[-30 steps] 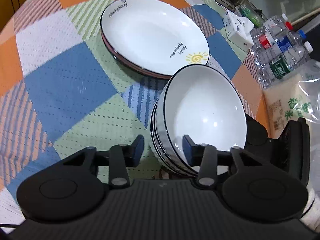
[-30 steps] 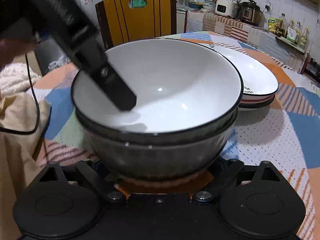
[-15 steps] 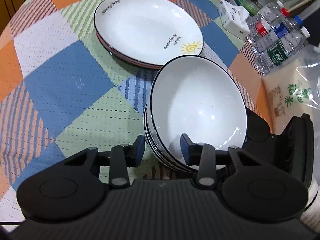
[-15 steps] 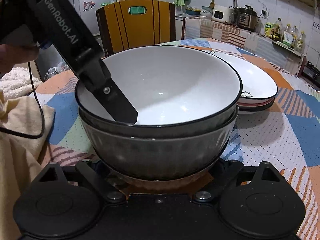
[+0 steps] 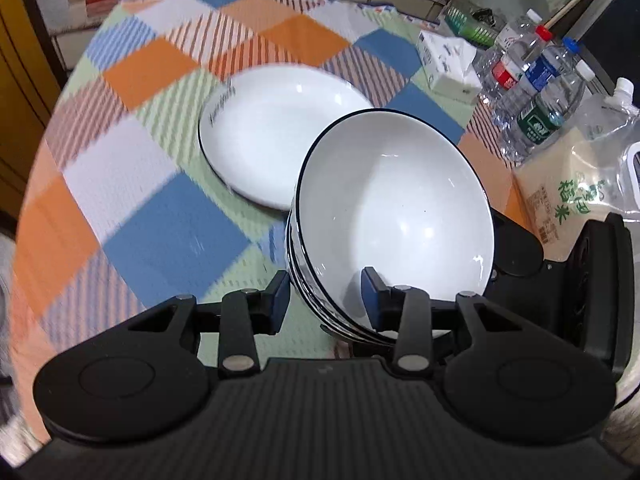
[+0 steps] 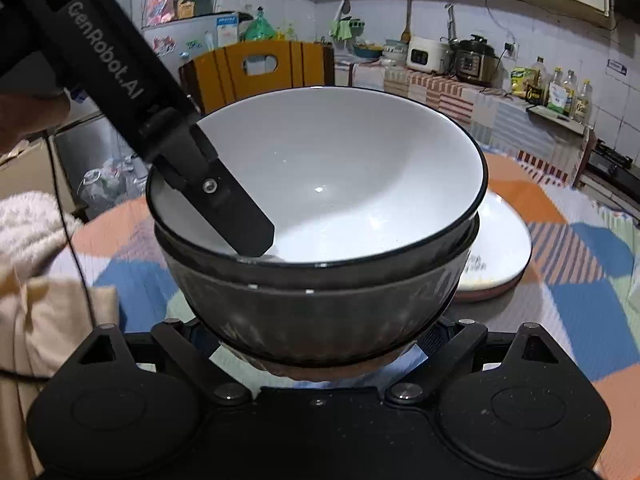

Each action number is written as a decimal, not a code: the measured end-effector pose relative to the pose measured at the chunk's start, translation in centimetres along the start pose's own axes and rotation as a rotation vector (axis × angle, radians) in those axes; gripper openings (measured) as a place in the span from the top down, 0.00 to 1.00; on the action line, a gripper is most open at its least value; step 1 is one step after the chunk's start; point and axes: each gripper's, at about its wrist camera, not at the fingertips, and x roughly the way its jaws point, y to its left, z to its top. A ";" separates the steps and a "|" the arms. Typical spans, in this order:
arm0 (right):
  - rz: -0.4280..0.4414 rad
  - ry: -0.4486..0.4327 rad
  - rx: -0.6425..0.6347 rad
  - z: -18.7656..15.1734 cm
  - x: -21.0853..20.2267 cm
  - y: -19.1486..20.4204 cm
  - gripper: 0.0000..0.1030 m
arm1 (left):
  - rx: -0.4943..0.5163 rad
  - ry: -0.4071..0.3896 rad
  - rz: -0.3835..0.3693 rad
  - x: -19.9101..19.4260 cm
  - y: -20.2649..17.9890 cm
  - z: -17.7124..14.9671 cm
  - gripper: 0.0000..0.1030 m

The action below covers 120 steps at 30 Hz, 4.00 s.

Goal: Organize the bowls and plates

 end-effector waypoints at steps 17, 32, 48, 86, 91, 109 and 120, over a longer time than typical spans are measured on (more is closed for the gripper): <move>-0.053 -0.095 0.020 4.4 4.4 -4.6 0.06 | 0.043 -0.027 0.067 2.1 2.1 9.2 0.65; -0.082 -0.015 0.152 4.1 9.7 -7.8 0.07 | 0.060 0.045 0.134 8.9 3.0 13.2 0.64; -0.106 0.032 0.173 3.8 9.9 -7.5 0.07 | 0.044 0.029 0.123 10.2 3.3 13.2 0.64; -0.220 0.067 0.275 5.6 1.5 -5.3 0.07 | 0.038 -0.267 0.116 0.5 1.3 7.3 0.32; -0.261 0.045 0.312 6.6 -1.0 -4.6 0.07 | 0.030 -0.258 0.093 -2.1 1.2 5.9 0.32; -0.416 0.039 0.369 7.6 -10.2 0.0 0.05 | 0.042 -0.347 0.131 -8.8 -0.4 -0.1 0.23; -0.483 0.064 0.343 7.5 -11.1 3.4 0.04 | 0.008 -0.362 0.167 -8.7 0.0 -2.4 0.05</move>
